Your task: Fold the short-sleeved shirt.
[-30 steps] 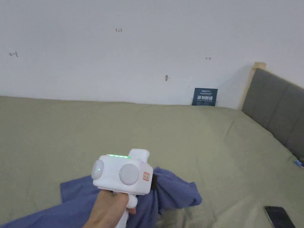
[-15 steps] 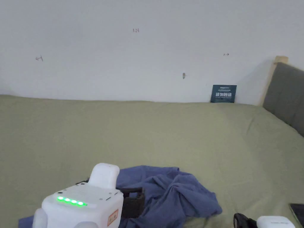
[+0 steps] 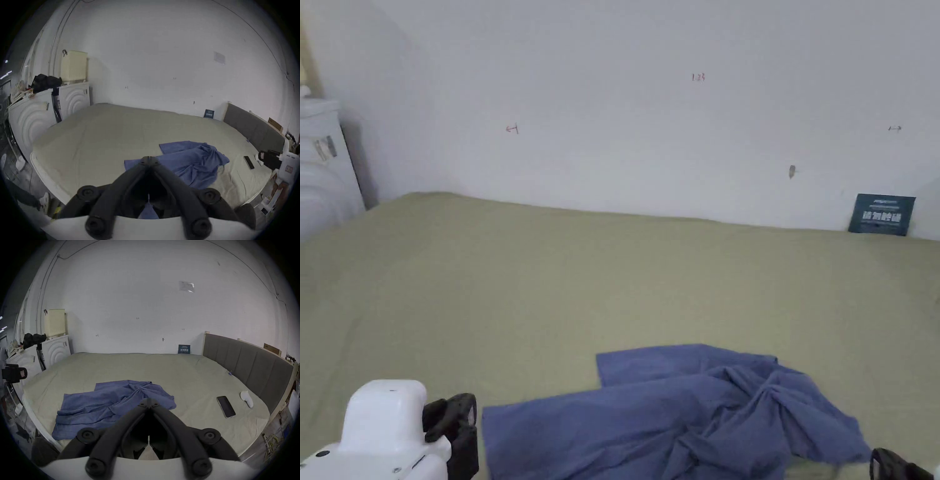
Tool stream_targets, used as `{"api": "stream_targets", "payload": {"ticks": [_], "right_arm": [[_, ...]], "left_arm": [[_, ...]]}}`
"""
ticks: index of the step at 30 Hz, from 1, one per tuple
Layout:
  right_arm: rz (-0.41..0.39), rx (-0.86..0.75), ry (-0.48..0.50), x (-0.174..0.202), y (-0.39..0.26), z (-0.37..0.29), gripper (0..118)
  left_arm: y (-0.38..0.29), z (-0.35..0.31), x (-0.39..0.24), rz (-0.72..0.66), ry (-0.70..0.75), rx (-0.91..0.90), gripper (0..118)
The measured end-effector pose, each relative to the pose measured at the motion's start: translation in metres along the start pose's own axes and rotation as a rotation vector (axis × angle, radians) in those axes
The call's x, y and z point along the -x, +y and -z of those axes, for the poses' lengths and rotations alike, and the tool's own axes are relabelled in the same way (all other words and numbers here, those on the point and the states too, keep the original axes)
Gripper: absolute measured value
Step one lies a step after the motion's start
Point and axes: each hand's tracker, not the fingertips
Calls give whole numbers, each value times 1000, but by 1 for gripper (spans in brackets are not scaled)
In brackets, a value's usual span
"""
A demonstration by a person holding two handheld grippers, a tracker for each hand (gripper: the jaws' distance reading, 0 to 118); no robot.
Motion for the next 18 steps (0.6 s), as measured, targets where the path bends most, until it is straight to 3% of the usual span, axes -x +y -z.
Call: {"api": "stream_targets", "payload": {"ticks": [3, 8, 9, 10, 11, 12, 18], "right_arm": [[-2, 15, 8, 1, -2, 7, 0], [-13, 67, 6, 4, -10, 27, 0], [-20, 81, 4, 4, -12, 32, 0], [-28, 97, -1, 3, -14, 36, 0], [-33, 113, -11, 2, -17, 41, 0], [-34, 124, -14, 1, -19, 46, 0], [-42, 219, -51, -15, -33, 74, 0]], "left_arm": [[2, 37, 11, -1, 24, 110, 0], [-7, 160, 44, -3, -6, 355, 0], [-9, 186, 50, 1, -7, 403, 9], [-13, 211, 54, -6, -15, 436, 34], [-17, 238, 57, -6, 25, 499, 90], [-22, 257, 59, 7, 66, 532, 116], [-52, 319, 55, 96, 116, 620, 114]]}}
